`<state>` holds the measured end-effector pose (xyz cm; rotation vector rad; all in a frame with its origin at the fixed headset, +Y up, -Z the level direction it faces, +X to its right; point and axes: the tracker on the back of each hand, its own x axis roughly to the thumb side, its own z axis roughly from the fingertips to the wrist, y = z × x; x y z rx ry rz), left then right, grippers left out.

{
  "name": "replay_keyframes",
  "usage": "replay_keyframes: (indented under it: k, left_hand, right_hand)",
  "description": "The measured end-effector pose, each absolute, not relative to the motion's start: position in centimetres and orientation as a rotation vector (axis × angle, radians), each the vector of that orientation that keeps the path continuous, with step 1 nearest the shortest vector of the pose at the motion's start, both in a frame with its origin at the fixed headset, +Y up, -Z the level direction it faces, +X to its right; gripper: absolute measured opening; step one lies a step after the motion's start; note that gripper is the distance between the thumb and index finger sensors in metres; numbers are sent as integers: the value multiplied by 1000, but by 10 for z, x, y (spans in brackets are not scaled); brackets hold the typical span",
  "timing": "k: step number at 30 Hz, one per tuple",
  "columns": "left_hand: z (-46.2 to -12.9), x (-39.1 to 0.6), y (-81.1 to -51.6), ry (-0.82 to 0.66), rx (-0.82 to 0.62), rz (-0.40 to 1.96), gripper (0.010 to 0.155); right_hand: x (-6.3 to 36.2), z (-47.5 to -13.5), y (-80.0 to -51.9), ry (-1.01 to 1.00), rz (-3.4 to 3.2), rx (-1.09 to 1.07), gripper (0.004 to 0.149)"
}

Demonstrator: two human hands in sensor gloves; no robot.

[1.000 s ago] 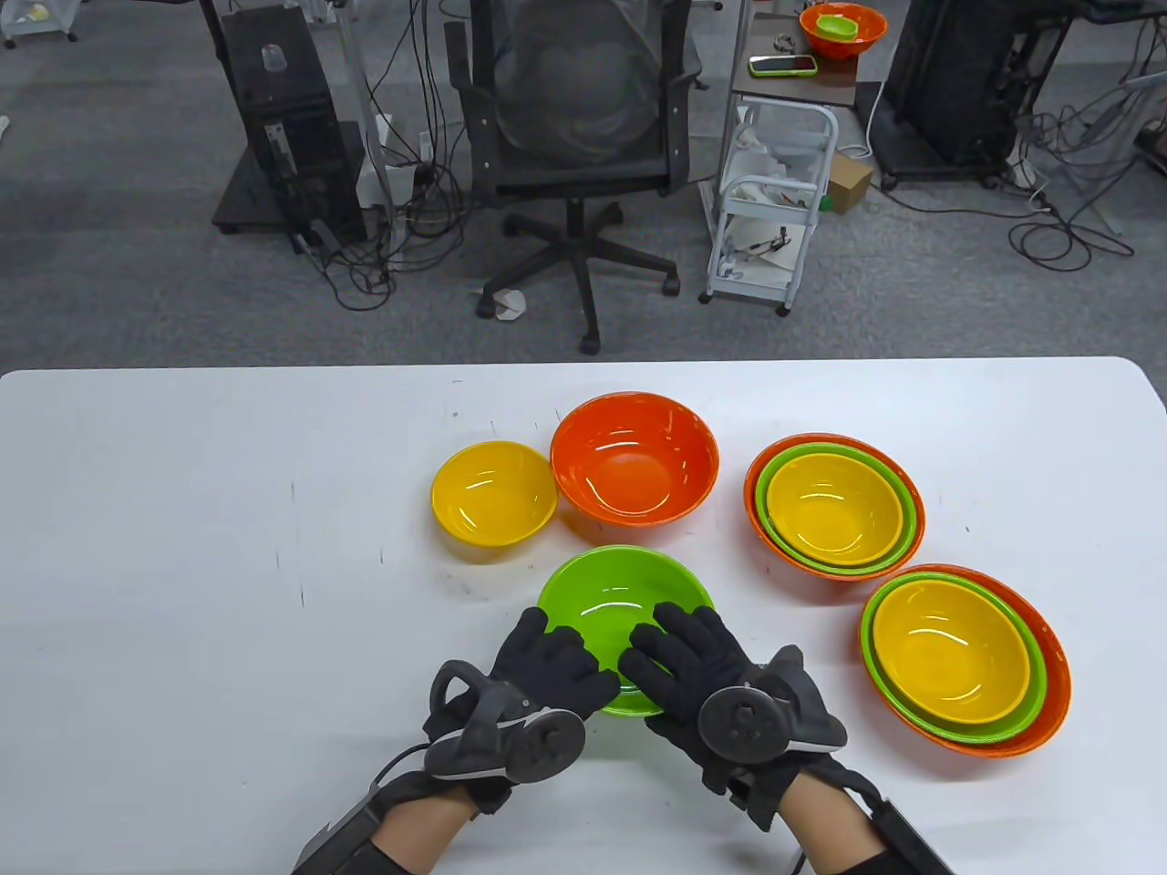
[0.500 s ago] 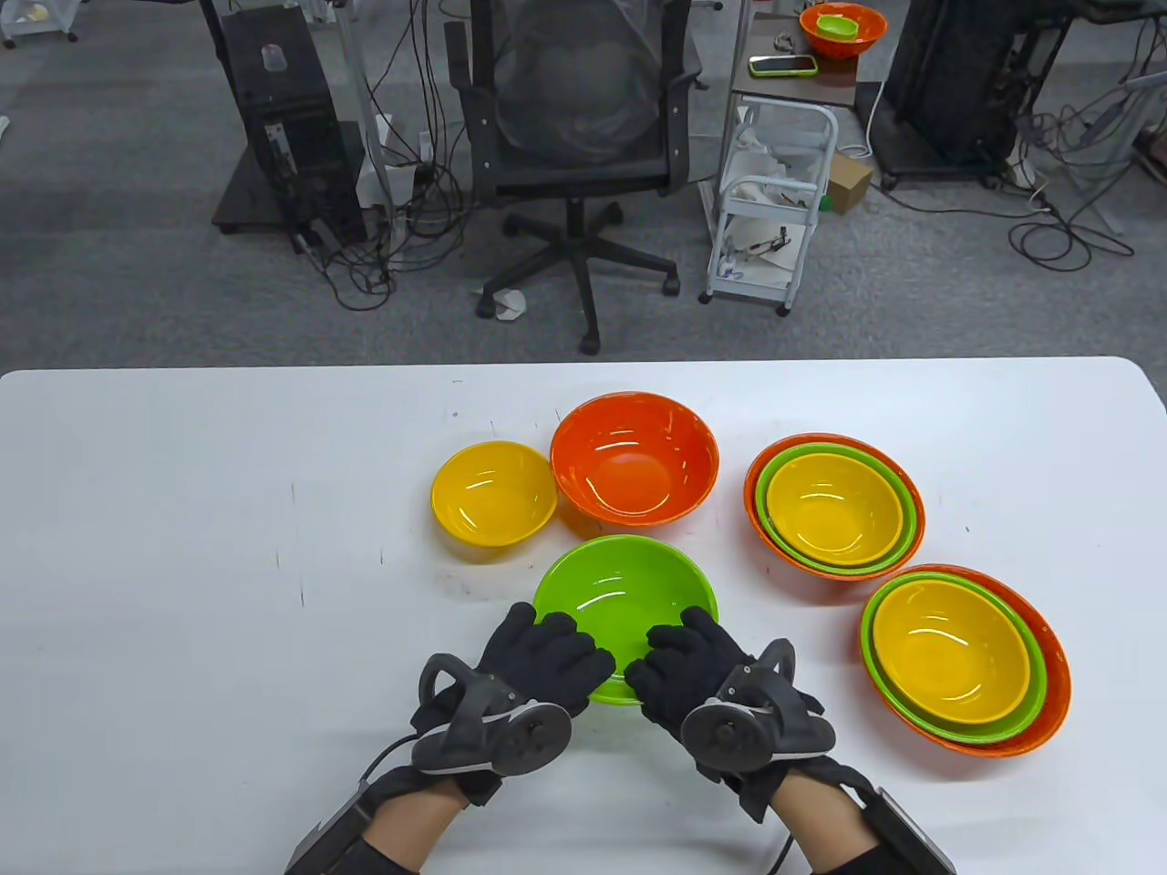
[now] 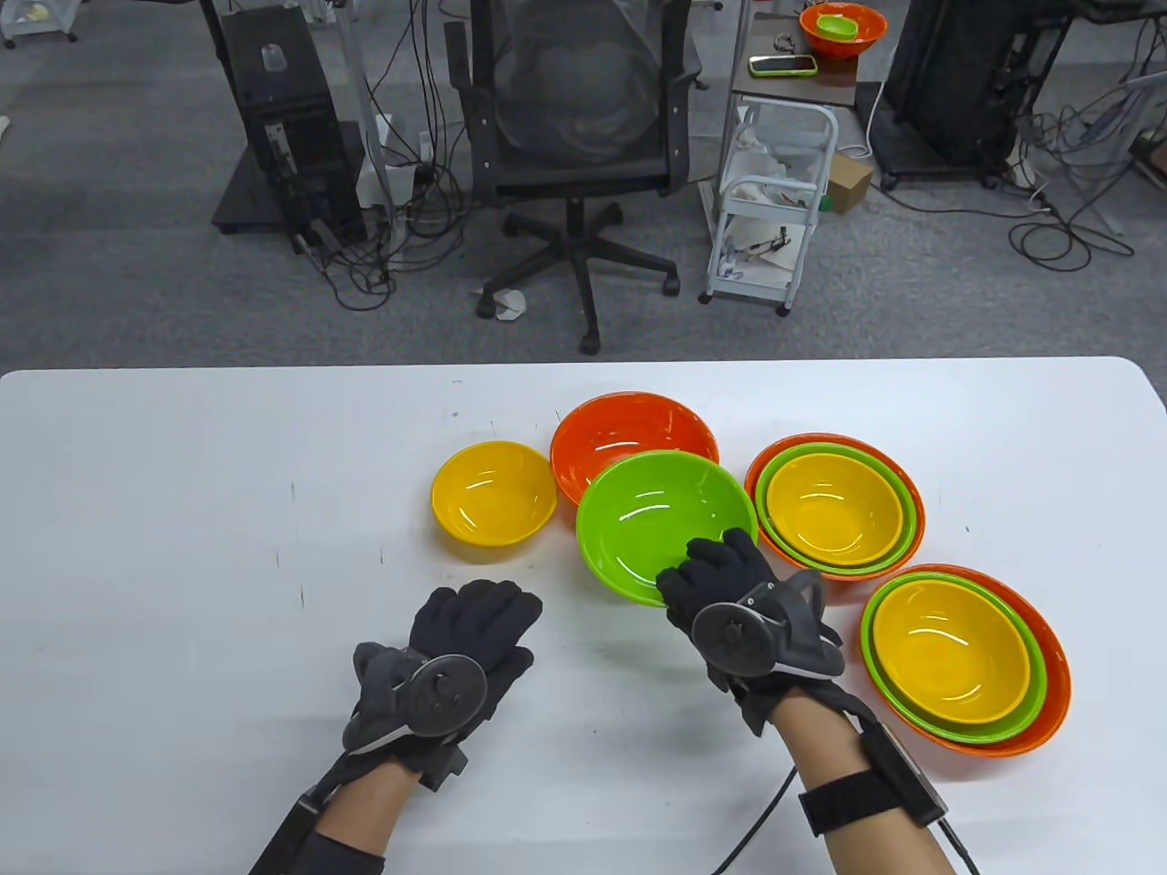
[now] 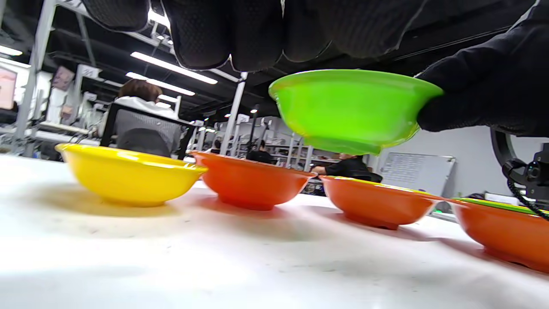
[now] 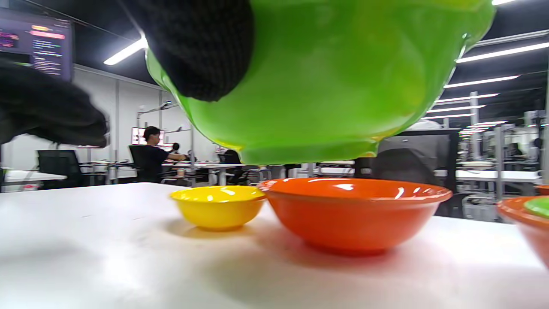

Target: Nest bowls by size, largest on bottom, smallest on top

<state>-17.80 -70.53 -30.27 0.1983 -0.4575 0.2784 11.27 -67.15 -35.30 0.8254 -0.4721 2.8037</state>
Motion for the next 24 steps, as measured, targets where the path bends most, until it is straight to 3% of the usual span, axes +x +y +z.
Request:
replay_keyframes:
  k: [10,24]
  left_hand:
    - [-323,-209,-726,-305,93,237,60]
    - [-329,-223,-729,-262,62,361,60]
  right_hand:
    - [92,-418,-666,-403,2873,573,42]
    - [69,-472,-704,-254,2918,361,42]
